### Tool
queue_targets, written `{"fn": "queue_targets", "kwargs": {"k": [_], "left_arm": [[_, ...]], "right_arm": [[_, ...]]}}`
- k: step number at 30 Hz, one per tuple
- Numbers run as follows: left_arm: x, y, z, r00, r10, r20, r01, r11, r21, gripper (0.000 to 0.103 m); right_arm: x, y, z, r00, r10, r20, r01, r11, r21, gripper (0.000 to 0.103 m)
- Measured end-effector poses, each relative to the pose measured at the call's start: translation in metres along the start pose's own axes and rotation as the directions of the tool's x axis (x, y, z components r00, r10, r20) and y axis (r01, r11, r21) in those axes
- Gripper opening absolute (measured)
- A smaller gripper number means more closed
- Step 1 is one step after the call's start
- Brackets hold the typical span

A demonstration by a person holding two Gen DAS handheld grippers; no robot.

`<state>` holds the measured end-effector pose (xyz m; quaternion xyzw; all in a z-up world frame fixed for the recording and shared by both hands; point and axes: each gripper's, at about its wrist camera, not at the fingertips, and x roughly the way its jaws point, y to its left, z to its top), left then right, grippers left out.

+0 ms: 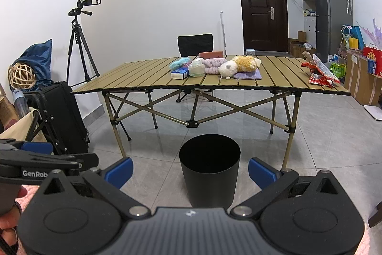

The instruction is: Collect trash

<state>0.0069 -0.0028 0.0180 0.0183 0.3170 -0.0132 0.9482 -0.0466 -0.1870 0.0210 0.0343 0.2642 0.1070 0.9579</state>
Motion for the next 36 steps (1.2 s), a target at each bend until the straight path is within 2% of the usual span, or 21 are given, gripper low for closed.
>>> {"fn": "queue_targets", "kwargs": {"k": [18, 27, 36], "left_arm": [[-0.007, 0.008, -0.002, 0.999, -0.002, 0.044, 0.003, 1.000, -0.016, 0.103], [0.003, 0.013, 0.013, 0.998, -0.006, 0.067, 0.007, 1.000, -0.019, 0.103], [0.032, 0.019, 0.039, 0.998, 0.014, 0.068, -0.012, 0.999, -0.034, 0.103]], "right_arm": [[-0.001, 0.003, 0.008, 1.000, 0.004, 0.025, -0.004, 1.000, -0.017, 0.103], [0.013, 0.002, 0.023, 0.999, -0.005, 0.042, 0.006, 1.000, -0.023, 0.103], [0.048, -0.005, 0.044, 0.999, -0.008, 0.049, 0.010, 1.000, -0.025, 0.103]]}}
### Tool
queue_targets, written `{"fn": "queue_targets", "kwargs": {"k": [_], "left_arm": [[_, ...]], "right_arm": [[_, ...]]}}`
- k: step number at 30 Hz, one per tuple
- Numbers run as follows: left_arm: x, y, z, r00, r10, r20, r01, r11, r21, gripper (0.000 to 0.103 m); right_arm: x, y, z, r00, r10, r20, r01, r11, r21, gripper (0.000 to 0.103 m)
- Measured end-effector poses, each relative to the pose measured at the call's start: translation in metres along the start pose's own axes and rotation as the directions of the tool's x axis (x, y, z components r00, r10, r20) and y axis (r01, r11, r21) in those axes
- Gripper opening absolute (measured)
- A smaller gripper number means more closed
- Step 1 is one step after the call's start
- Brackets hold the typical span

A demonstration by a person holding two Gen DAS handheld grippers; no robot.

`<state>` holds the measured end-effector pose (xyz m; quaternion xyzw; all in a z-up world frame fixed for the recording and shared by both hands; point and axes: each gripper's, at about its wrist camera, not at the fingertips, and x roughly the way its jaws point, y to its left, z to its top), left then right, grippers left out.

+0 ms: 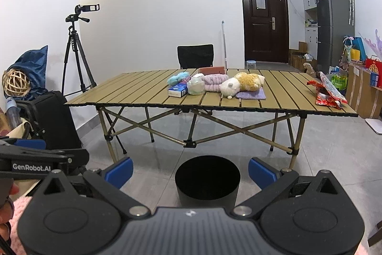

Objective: Collect trash
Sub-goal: 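Move both tools toward the table while approaching the plush dog and tissue pack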

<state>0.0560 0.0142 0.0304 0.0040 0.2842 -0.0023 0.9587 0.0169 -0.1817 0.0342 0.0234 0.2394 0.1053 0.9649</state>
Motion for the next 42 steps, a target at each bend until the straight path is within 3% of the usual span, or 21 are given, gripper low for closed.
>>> {"fn": "queue_targets", "kwargs": {"k": [16, 33, 42], "left_arm": [[0.072, 0.003, 0.060, 0.999, 0.006, 0.042, -0.004, 0.999, -0.048, 0.103], [0.167, -0.001, 0.125, 0.997, 0.038, 0.069, -0.033, 0.996, -0.079, 0.103], [0.221, -0.005, 0.156, 0.997, 0.049, 0.060, -0.044, 0.995, -0.087, 0.103]], "right_arm": [[0.081, -0.031, 0.045, 0.996, -0.036, 0.087, 0.034, 0.999, 0.030, 0.103], [0.172, -0.059, 0.096, 0.966, -0.090, 0.243, 0.093, 0.996, -0.004, 0.103], [0.232, -0.073, 0.114, 0.956, -0.133, 0.260, 0.147, 0.988, -0.036, 0.103]]}}
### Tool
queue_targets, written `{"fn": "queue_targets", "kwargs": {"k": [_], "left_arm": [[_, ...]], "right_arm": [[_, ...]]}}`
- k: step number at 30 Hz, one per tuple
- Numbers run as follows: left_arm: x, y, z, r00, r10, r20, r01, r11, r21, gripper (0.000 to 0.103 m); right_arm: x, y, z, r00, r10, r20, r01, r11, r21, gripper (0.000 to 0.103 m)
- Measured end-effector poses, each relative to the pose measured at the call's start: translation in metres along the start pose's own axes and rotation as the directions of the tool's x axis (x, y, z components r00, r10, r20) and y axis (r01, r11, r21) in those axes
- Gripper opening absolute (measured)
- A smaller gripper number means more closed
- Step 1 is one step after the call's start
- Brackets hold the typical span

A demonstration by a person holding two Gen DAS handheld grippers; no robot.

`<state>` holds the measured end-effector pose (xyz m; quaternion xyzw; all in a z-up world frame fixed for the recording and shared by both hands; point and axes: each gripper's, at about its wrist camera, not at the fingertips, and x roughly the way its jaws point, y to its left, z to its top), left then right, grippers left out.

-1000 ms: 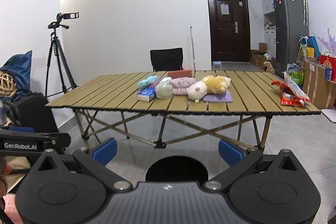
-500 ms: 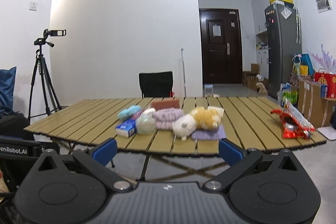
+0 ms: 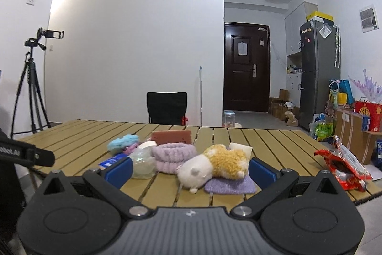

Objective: Collect trash
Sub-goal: 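Move both tools toward the table while approaching the plush dog and tissue pack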

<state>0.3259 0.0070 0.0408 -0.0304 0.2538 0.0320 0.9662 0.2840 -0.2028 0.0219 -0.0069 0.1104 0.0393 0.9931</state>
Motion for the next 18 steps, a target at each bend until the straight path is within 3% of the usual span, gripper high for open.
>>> {"fn": "queue_targets", "kwargs": {"k": [8, 14, 18], "left_arm": [[0.046, -0.005, 0.018, 0.999, -0.007, -0.037, 0.006, 1.000, -0.027, 0.103], [0.079, -0.014, 0.028, 0.999, -0.001, -0.043, 0.000, 1.000, -0.025, 0.103], [0.100, -0.019, 0.029, 0.998, 0.017, -0.068, -0.018, 1.000, -0.022, 0.103]], "right_arm": [[0.063, -0.019, 0.001, 0.996, -0.057, -0.061, 0.060, 0.998, 0.036, 0.103], [0.106, -0.029, -0.002, 0.989, -0.132, -0.064, 0.131, 0.991, -0.022, 0.103], [0.138, -0.045, -0.003, 0.990, -0.104, -0.100, 0.106, 0.994, 0.016, 0.103]]}}
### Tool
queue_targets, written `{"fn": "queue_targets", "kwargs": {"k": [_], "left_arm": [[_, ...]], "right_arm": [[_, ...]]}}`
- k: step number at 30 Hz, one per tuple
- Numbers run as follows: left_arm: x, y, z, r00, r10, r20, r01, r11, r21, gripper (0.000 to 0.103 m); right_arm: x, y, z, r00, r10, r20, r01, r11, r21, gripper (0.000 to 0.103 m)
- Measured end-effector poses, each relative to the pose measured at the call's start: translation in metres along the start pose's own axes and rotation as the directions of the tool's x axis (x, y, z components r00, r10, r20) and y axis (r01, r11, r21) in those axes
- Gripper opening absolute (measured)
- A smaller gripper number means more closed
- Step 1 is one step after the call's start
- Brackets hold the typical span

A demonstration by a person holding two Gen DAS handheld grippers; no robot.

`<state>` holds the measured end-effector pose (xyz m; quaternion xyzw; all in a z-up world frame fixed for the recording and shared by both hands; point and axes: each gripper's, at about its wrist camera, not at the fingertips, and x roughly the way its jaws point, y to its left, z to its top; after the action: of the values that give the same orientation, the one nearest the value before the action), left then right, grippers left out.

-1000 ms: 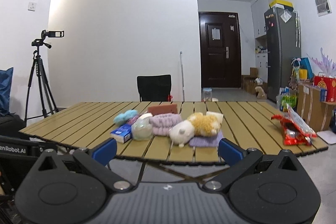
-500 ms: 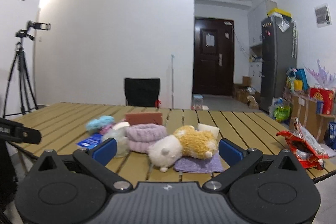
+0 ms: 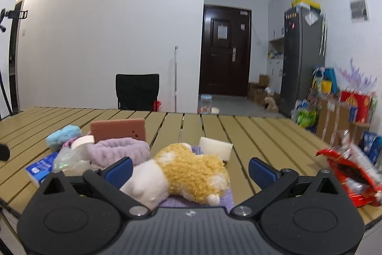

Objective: Collect trash
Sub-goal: 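Move both tools toward the table while approaching the plush dog and tissue pack, then grasp the blue tissue pack with the left tool while the right tool grasps the plush dog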

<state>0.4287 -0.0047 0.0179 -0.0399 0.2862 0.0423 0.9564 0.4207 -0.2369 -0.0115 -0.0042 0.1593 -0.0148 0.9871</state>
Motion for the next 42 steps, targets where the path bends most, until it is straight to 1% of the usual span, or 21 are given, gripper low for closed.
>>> {"fn": "queue_targets", "kwargs": {"k": [8, 9, 10, 12, 13, 14, 17, 21, 23, 25, 27, 30, 35, 38, 39, 40, 42], "left_arm": [[0.026, -0.007, 0.000, 0.999, 0.040, -0.016, -0.040, 0.999, 0.028, 0.103], [0.029, -0.007, -0.001, 0.999, 0.044, -0.017, -0.043, 0.999, 0.031, 0.103], [0.031, -0.008, -0.001, 0.999, 0.045, -0.019, -0.044, 0.998, 0.034, 0.103], [0.037, -0.008, -0.001, 0.999, 0.046, -0.024, -0.045, 0.998, 0.038, 0.103], [0.038, -0.008, -0.001, 0.999, 0.047, -0.025, -0.046, 0.998, 0.041, 0.103], [0.040, -0.009, -0.001, 0.999, 0.048, -0.026, -0.047, 0.998, 0.044, 0.103], [0.046, -0.008, 0.000, 0.999, 0.046, -0.028, -0.045, 0.998, 0.054, 0.103], [0.054, -0.009, 0.000, 0.998, 0.044, -0.041, -0.041, 0.997, 0.065, 0.103], [0.058, -0.010, 0.000, 0.998, 0.042, -0.041, -0.039, 0.997, 0.073, 0.103], [0.063, -0.013, -0.001, 0.998, 0.039, -0.045, -0.035, 0.995, 0.089, 0.103], [0.067, -0.015, -0.002, 0.998, 0.034, -0.049, -0.029, 0.995, 0.096, 0.103], [0.076, -0.017, -0.003, 0.997, 0.041, -0.059, -0.035, 0.994, 0.099, 0.103], [0.084, -0.020, -0.004, 0.998, 0.050, -0.048, -0.044, 0.993, 0.113, 0.102], [0.087, -0.020, -0.004, 0.998, 0.038, -0.046, -0.033, 0.993, 0.114, 0.095], [0.087, -0.019, -0.004, 0.999, 0.022, -0.049, -0.016, 0.994, 0.111, 0.086], [0.088, -0.019, -0.004, 0.998, 0.003, -0.055, 0.003, 0.994, 0.108, 0.073], [0.091, -0.018, -0.004, 0.997, -0.034, -0.073, 0.041, 0.994, 0.104, 0.055]], "right_arm": [[0.046, -0.026, 0.007, 0.996, 0.073, -0.052, -0.067, 0.991, 0.115, 0.102], [0.050, -0.028, 0.005, 0.995, 0.085, -0.061, -0.076, 0.988, 0.131, 0.100], [0.055, -0.029, 0.003, 0.993, 0.097, -0.071, -0.086, 0.985, 0.147, 0.096], [0.063, -0.032, -0.002, 0.988, 0.129, -0.089, -0.111, 0.976, 0.185, 0.091], [0.065, -0.034, -0.005, 0.984, 0.152, -0.089, -0.131, 0.969, 0.210, 0.089], [0.065, -0.035, -0.006, 0.983, 0.166, -0.085, -0.143, 0.963, 0.227, 0.088], [0.065, -0.031, -0.007, 0.983, 0.168, -0.074, -0.148, 0.964, 0.219, 0.085], [0.064, -0.030, -0.007, 0.981, 0.188, -0.055, -0.170, 0.957, 0.237, 0.075], [0.063, -0.031, -0.005, 0.980, 0.192, -0.045, -0.175, 0.952, 0.249, 0.072], [0.060, -0.035, -0.004, 0.979, 0.201, -0.033, -0.185, 0.945, 0.269, 0.065], [0.059, -0.039, -0.004, 0.977, 0.214, -0.017, -0.199, 0.933, 0.301, 0.062], [0.056, -0.045, -0.004, 0.975, 0.223, 0.001, -0.210, 0.919, 0.334, 0.056], [0.052, -0.046, -0.003, 0.974, 0.225, 0.011, -0.215, 0.914, 0.344, 0.054], [0.053, -0.044, -0.001, 0.972, 0.233, 0.018, -0.225, 0.910, 0.347, 0.054], [0.053, -0.043, -0.001, 0.972, 0.235, 0.018, -0.227, 0.910, 0.347, 0.054], [0.053, -0.044, -0.002, 0.971, 0.236, 0.018, -0.228, 0.909, 0.348, 0.054], [0.055, -0.044, -0.001, 0.971, 0.239, 0.018, -0.229, 0.906, 0.355, 0.054]]}}
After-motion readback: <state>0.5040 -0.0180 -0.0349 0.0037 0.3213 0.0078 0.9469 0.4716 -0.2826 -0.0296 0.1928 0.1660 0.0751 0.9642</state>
